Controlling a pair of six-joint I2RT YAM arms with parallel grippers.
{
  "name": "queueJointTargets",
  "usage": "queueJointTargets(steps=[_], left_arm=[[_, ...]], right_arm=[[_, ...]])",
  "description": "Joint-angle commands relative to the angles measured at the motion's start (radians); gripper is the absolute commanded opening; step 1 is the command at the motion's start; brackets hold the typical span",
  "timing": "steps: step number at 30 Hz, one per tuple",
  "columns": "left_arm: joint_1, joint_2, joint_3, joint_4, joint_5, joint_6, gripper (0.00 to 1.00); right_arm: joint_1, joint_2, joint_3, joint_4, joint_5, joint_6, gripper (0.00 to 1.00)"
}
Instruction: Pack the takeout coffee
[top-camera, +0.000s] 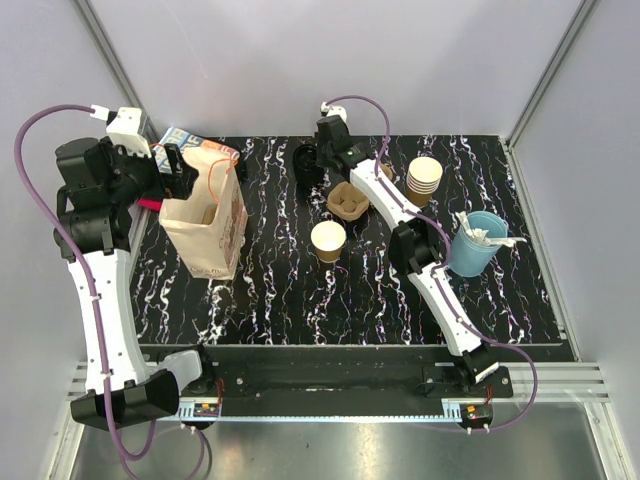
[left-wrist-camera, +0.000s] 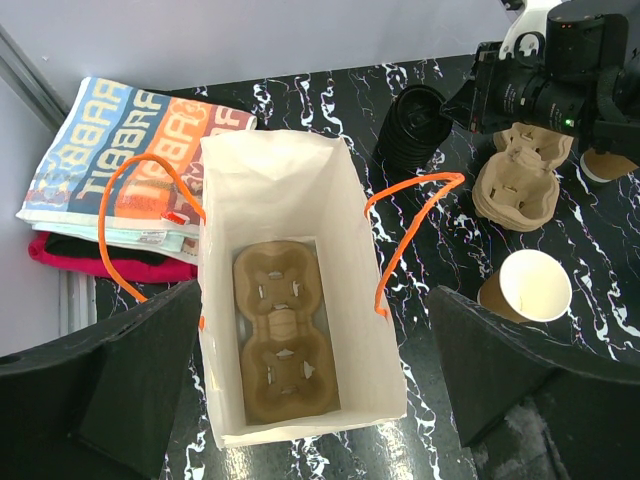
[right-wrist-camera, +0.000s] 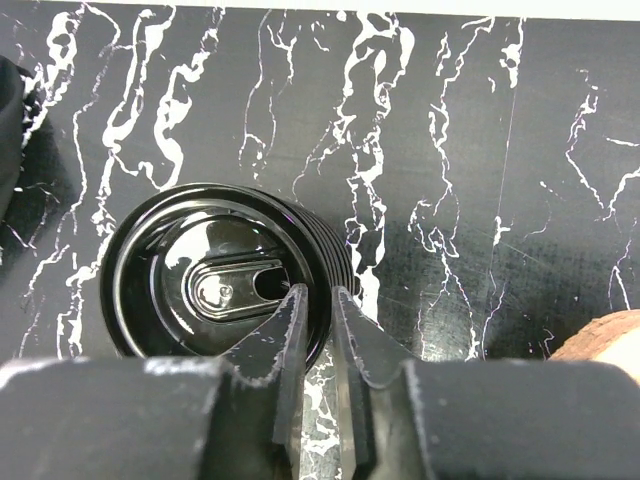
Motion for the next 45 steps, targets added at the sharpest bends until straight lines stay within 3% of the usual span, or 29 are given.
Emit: queueJointTargets(steps=[1, 14, 24, 31, 37, 42, 43, 45], left_arm=[[-0.001, -0.005, -0.007, 0.037, -0.009, -0.004, 0.99], [-0.002, -0.008, -0.002, 0.037, 0.002, -0.002, 0.99], [-0.053, 0.011, 0.076, 0.015, 0.092, 0.045, 0.99], [-0.201, 0.050, 0.209, -0.037, 0.074, 0.103, 0.99], [-0.375, 0.108, 0.310, -0.067, 0.046, 0.189, 0.99], [-0.521, 0.165, 0.378, -0.077, -0.144, 0.396, 0.99], [-0.591, 0.174, 0.383, -0.081, -0.194, 0.442, 0.99], [-0.683, 0.194, 0.375, -0.083, -0.396, 0.611, 0.99]], right_arm=[[-0.006, -0.011, 0.070, 0.021, -0.003, 0.005, 0.17], [-0.013, -0.054, 0.096, 0.010, -0.025, -0.012, 0.13], [-0.044, -0.261, -0.041, -0.044, -0.149, -0.111, 0.10], [-0.044, -0.508, -0.318, -0.032, -0.259, -0.262, 0.10], [-0.046, -0.683, -0.388, -0.160, -0.391, -0.346, 0.10], [-0.046, -0.747, -0.311, -0.338, -0.497, -0.374, 0.09], [-0.047, -0.753, -0.296, -0.385, -0.526, -0.377, 0.10], [-0.049, -0.778, -0.295, -0.426, -0.566, -0.389, 0.10]])
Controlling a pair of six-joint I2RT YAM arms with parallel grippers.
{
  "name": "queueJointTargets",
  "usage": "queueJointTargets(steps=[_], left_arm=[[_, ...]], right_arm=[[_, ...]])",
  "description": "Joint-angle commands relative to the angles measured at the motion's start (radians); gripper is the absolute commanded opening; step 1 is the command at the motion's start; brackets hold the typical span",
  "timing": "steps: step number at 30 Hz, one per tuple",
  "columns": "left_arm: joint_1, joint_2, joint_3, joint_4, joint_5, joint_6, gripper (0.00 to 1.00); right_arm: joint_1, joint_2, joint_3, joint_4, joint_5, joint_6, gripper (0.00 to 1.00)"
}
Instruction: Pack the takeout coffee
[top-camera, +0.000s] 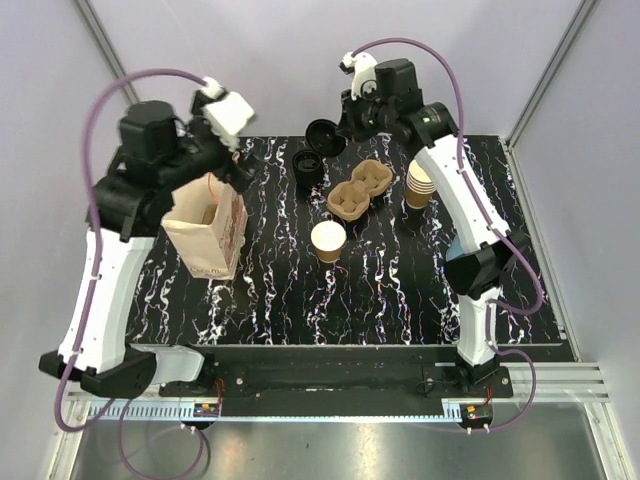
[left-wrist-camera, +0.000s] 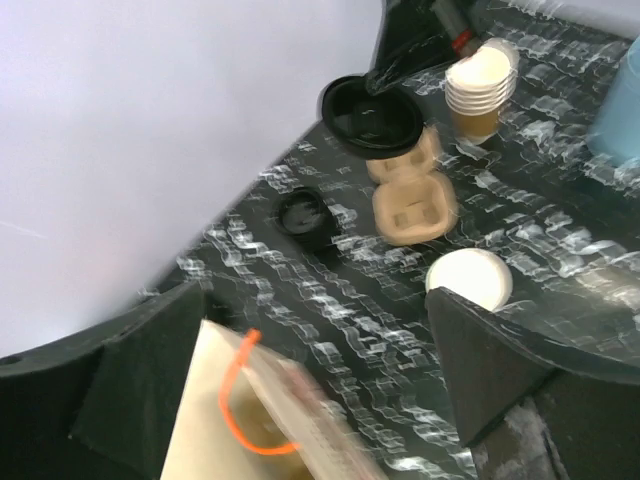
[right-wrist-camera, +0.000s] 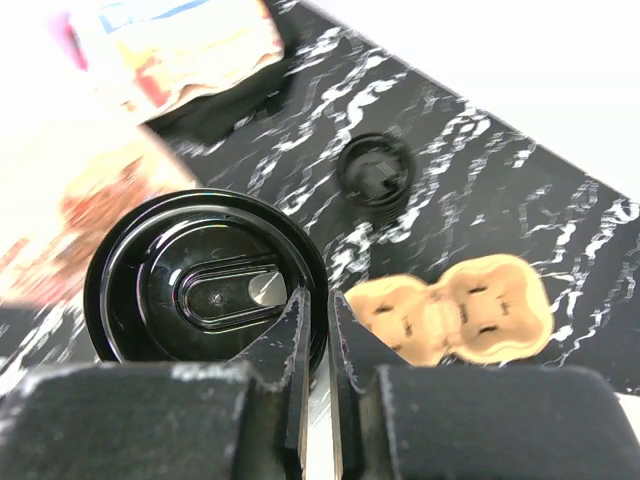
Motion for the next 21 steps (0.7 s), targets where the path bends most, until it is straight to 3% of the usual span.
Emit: queueJointTargets(steps=[1, 2, 5, 13, 21], left_arm=[[-0.229, 0.035, 0.013, 0.004, -0.364, 0.355, 0.99], [-0.269, 0.041, -0.004, 0.010, -0.487, 0.480, 0.99], [-0.355, 0.033, -0.056, 0.036, -0.550, 0.656, 0.99], [-0.401, -0.116, -0.240, 0.159, -0.299, 0.980, 0.99], [-0.400, -0.105, -0.266, 0.174, -0.093, 0.884, 0.99]], right_arm=[[0.000, -0.075, 0.036, -0.190, -0.168, -0.052, 0.11], [0.000, -0.081, 0.036, -0.209, -0.188, -0.056, 0.11], [-0.001, -0.094, 0.031, -0.266, -0.248, -0.073, 0.12], [-0.029, -0.080, 0.105, -0.388, -0.395, -0.093, 0.13], [-0.031, -0.127, 0.091, -0.447, -0.515, -0.152, 0.13]])
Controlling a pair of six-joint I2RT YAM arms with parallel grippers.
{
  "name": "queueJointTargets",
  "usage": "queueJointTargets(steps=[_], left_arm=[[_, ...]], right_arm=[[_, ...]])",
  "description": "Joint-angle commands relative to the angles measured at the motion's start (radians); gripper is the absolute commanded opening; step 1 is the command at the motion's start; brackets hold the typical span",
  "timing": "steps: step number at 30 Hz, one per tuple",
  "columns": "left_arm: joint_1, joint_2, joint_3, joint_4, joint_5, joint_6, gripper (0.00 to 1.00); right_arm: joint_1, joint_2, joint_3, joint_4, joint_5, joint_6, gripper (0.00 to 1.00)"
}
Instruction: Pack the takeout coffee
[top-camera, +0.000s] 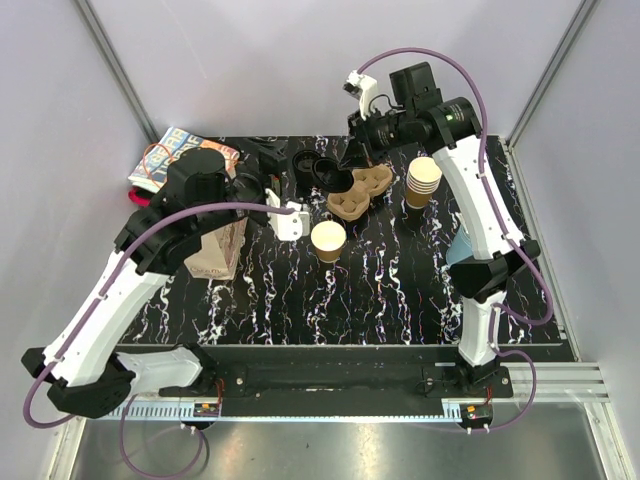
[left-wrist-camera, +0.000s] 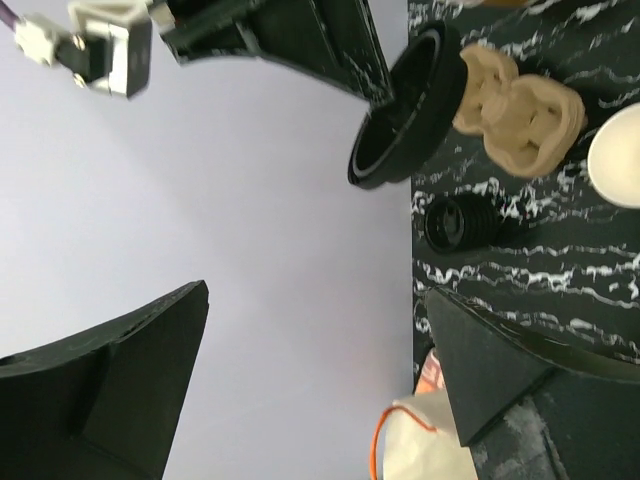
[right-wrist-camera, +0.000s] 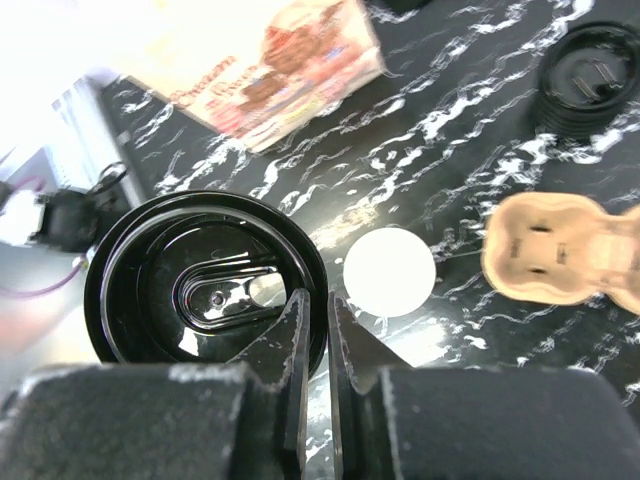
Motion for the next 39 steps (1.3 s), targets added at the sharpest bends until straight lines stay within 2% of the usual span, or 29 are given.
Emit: queueJointTargets(steps=[1, 10, 21, 27, 34, 39], left_arm=[[-0.001, 0.031, 0.007, 0.072, 0.166, -0.062, 0.99], [-0.001, 0.122, 0.126, -0.026, 0.306, -0.128, 0.99], [-0.003, 0.136, 0.157, -0.071, 0.389, -0.162, 0.95], [-0.021, 0.139, 0.163, -0.085, 0.412, -0.174, 0.88], [-0.053, 0.137, 0.119, -0.086, 0.337, -0.125, 0.81], [-0.061, 0.142, 0.116, -0.077, 0.319, -0.130, 0.70]], right_arm=[[-0.002, -0.072, -0.003, -0.056, -0.122, -0.055, 0.13], [-0.002, -0.150, -0.064, -0.108, -0.258, -0.171, 0.14], [-0.002, -0.137, -0.051, -0.118, -0.246, -0.185, 0.15], [-0.002, -0.101, -0.005, -0.124, -0.249, -0.171, 0.15], [-0.002, -0.083, 0.035, -0.144, -0.274, -0.162, 0.15], [-0.002, -0.084, 0.035, -0.154, -0.275, -0.168, 0.15]])
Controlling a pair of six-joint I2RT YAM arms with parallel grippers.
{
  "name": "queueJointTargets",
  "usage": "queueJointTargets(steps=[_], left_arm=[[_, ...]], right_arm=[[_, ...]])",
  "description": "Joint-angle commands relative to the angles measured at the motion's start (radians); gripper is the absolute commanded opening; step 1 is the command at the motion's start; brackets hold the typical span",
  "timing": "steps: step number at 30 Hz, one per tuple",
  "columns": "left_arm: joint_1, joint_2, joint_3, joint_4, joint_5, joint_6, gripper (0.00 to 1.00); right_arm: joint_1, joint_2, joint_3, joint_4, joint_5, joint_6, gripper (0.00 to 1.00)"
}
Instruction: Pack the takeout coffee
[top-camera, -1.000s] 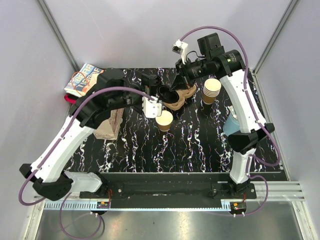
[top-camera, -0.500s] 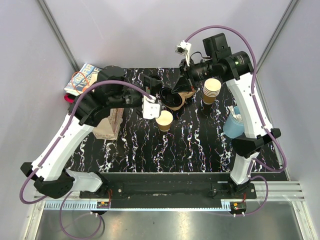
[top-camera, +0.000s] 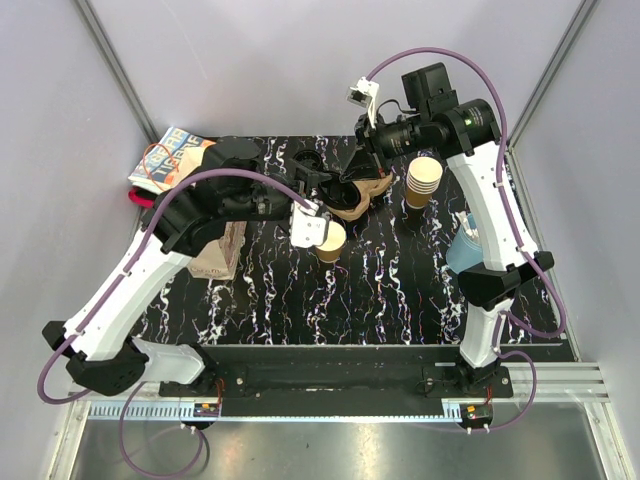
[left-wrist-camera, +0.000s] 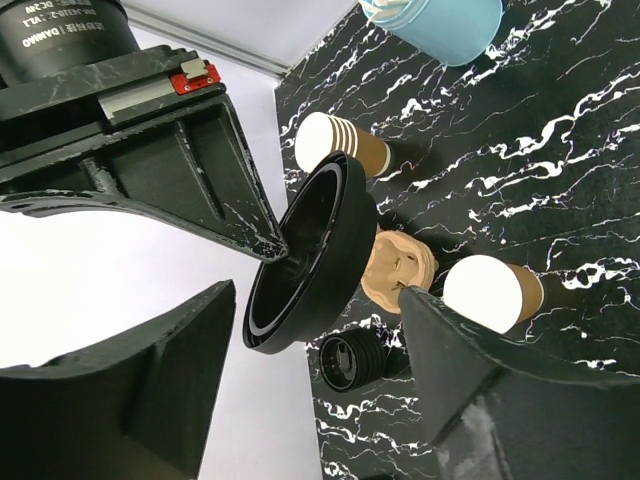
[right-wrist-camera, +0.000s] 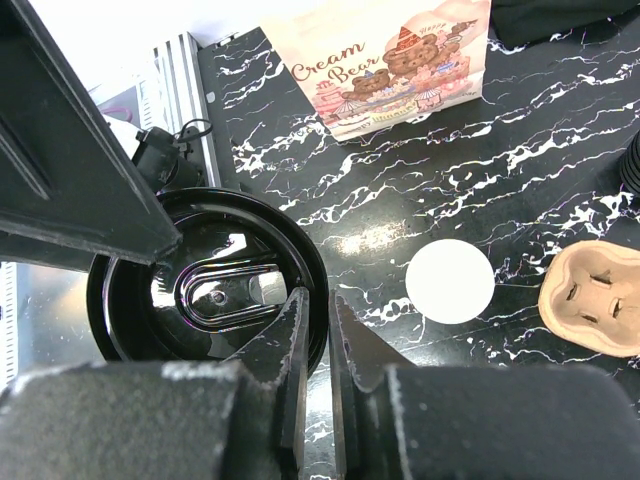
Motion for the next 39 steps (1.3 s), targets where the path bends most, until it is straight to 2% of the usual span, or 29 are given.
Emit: queueJointTargets(steps=[1, 12, 17, 25, 27, 28, 29, 32, 33, 36, 39], left_arm=[[-0.009, 0.005, -0.002, 0.025, -0.025, 0.003, 0.69], [-0.037, 0.024, 0.005, 0.029, -0.063, -0.005, 0.60], [-0.040, 0.027, 0.005, 0.040, -0.072, -0.017, 0.39], [-0.046, 0.033, 0.004, 0.062, -0.097, -0.035, 0.33], [-0.048, 0.034, 0.007, 0.066, -0.108, -0.055, 0.32], [-0.048, 0.034, 0.009, 0.072, -0.114, -0.064, 0.31], [-0.048, 0.034, 0.009, 0.082, -0.123, -0.099, 0.31], [-0.048, 0.051, 0.048, 0.094, -0.192, -0.182, 0.30], [-0.048, 0.059, 0.085, 0.089, -0.244, -0.252, 0.31], [-0.048, 0.057, 0.117, 0.031, -0.285, -0.333, 0.30], [-0.046, 0.021, 0.085, 0.025, -0.305, -0.399, 0.31]], right_arm=[[0.000, -0.004, 0.037, -0.051, -0.039, -0.002, 0.15], [-0.003, -0.013, 0.031, -0.063, -0.048, -0.008, 0.15], [-0.002, -0.018, 0.020, -0.069, -0.048, -0.017, 0.16], [-0.002, -0.019, 0.019, -0.069, -0.041, -0.022, 0.16], [-0.002, -0.022, 0.020, -0.069, -0.030, -0.028, 0.21], [-0.002, -0.024, 0.023, -0.069, -0.009, -0.031, 0.28], [0.000, -0.025, 0.028, -0.069, 0.010, -0.036, 0.41], [-0.003, -0.044, 0.048, -0.042, 0.105, -0.051, 0.59], [-0.011, -0.059, 0.051, -0.023, 0.131, -0.034, 0.67], [-0.044, -0.093, 0.060, 0.037, 0.197, -0.014, 0.72], [-0.072, -0.122, 0.076, 0.083, 0.258, -0.001, 0.75]])
